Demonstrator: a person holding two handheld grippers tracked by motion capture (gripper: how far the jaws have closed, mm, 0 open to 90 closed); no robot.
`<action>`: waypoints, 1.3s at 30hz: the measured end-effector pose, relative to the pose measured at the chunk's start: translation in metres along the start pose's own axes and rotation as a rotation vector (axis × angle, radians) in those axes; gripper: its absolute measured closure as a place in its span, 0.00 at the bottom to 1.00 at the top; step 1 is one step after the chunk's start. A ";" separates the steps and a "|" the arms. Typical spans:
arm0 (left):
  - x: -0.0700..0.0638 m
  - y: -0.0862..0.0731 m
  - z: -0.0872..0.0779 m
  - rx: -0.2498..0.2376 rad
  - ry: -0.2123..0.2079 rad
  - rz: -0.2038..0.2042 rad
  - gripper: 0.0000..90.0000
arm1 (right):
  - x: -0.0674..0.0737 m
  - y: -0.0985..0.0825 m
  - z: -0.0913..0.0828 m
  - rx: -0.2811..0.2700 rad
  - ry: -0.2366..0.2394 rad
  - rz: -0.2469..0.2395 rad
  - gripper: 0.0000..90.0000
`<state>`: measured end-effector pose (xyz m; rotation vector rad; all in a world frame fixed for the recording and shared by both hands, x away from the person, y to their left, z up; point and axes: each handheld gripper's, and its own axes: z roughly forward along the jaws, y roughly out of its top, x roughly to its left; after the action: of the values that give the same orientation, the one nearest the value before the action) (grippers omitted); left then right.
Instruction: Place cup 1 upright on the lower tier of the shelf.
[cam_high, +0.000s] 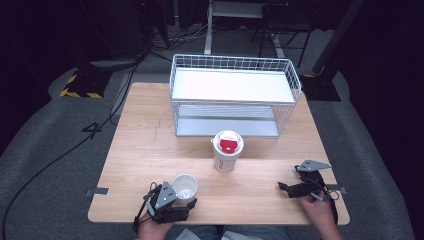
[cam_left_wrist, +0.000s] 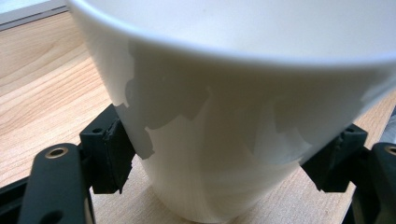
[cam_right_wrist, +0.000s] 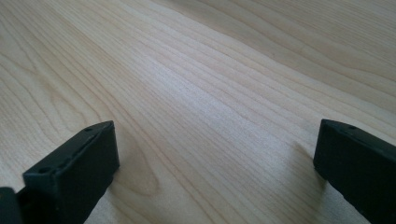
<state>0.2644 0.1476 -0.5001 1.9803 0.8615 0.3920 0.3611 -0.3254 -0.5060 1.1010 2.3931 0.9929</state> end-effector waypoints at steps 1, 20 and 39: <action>0.000 0.000 0.000 0.000 0.000 0.000 0.25 | 0.000 0.000 0.000 0.000 0.000 0.000 0.00; 0.004 0.007 -0.010 -0.010 -0.030 -0.017 0.25 | 0.002 0.000 0.000 0.000 -0.008 0.006 0.00; 0.023 0.037 -0.024 0.044 0.016 0.011 0.26 | 0.003 0.001 0.001 -0.002 -0.009 0.010 0.00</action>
<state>0.2825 0.1665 -0.4580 2.0256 0.8764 0.3994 0.3605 -0.3225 -0.5062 1.1162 2.3813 0.9912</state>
